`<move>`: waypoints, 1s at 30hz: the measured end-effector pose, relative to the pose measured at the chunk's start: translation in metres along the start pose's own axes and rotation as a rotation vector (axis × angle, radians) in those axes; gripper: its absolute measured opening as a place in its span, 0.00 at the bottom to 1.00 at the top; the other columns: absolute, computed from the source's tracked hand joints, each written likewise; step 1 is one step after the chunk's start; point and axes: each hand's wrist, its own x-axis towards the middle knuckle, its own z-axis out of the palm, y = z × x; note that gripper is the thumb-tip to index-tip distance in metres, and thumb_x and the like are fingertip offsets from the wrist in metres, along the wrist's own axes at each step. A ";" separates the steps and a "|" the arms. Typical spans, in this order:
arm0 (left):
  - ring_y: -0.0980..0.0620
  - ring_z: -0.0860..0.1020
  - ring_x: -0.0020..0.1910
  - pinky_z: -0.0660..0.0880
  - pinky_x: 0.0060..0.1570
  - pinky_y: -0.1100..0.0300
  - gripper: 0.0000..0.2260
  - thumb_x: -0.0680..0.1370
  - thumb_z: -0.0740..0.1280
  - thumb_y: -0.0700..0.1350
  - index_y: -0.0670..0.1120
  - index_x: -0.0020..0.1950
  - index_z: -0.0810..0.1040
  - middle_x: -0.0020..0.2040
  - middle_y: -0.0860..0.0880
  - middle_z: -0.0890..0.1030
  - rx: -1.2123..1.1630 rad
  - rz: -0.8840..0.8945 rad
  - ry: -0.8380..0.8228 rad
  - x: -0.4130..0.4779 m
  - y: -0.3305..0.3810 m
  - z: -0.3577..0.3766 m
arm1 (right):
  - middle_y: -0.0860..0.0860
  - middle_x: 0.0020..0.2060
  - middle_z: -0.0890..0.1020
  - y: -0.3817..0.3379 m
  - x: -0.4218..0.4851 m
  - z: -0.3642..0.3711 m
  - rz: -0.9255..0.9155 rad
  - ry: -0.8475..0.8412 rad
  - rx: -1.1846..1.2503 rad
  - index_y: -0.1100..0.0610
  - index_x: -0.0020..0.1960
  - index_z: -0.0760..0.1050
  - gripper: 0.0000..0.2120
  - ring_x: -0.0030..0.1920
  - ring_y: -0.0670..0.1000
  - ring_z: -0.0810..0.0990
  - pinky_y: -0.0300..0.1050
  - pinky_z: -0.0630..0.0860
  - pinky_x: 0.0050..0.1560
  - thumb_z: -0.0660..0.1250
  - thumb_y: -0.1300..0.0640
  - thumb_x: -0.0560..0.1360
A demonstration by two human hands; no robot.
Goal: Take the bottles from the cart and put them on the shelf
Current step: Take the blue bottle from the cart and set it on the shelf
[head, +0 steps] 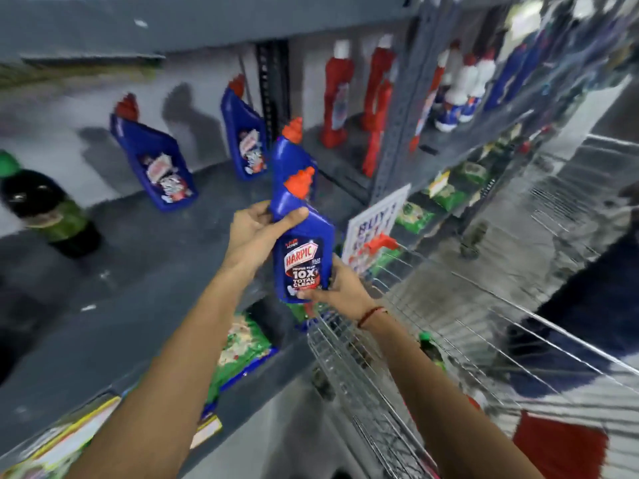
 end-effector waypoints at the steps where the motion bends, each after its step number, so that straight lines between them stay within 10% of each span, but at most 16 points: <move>1: 0.61 0.81 0.33 0.77 0.37 0.69 0.07 0.68 0.73 0.39 0.43 0.45 0.81 0.31 0.59 0.84 0.005 0.030 0.022 0.001 0.005 -0.014 | 0.56 0.55 0.82 -0.010 0.011 0.012 -0.027 -0.010 -0.028 0.42 0.54 0.71 0.33 0.55 0.54 0.80 0.58 0.77 0.59 0.81 0.49 0.52; 7: 0.61 0.81 0.34 0.79 0.40 0.67 0.08 0.67 0.74 0.38 0.42 0.44 0.80 0.31 0.60 0.84 0.019 0.114 0.219 0.015 0.013 -0.091 | 0.58 0.61 0.77 -0.055 0.068 0.074 -0.098 -0.149 -0.148 0.57 0.65 0.66 0.38 0.61 0.56 0.76 0.56 0.72 0.65 0.80 0.59 0.59; 23: 0.55 0.82 0.48 0.79 0.48 0.62 0.21 0.62 0.78 0.46 0.48 0.52 0.77 0.45 0.56 0.85 0.208 0.144 0.224 0.033 -0.015 -0.153 | 0.58 0.58 0.78 -0.057 0.113 0.131 -0.136 -0.174 -0.131 0.59 0.63 0.67 0.32 0.58 0.56 0.77 0.54 0.74 0.61 0.77 0.55 0.64; 30: 0.46 0.79 0.51 0.72 0.50 0.61 0.19 0.69 0.73 0.44 0.41 0.57 0.73 0.53 0.40 0.81 0.519 0.049 0.667 -0.016 -0.086 -0.118 | 0.62 0.63 0.74 -0.040 0.080 0.115 -0.204 0.010 -0.124 0.64 0.67 0.66 0.29 0.64 0.60 0.72 0.56 0.70 0.67 0.72 0.60 0.69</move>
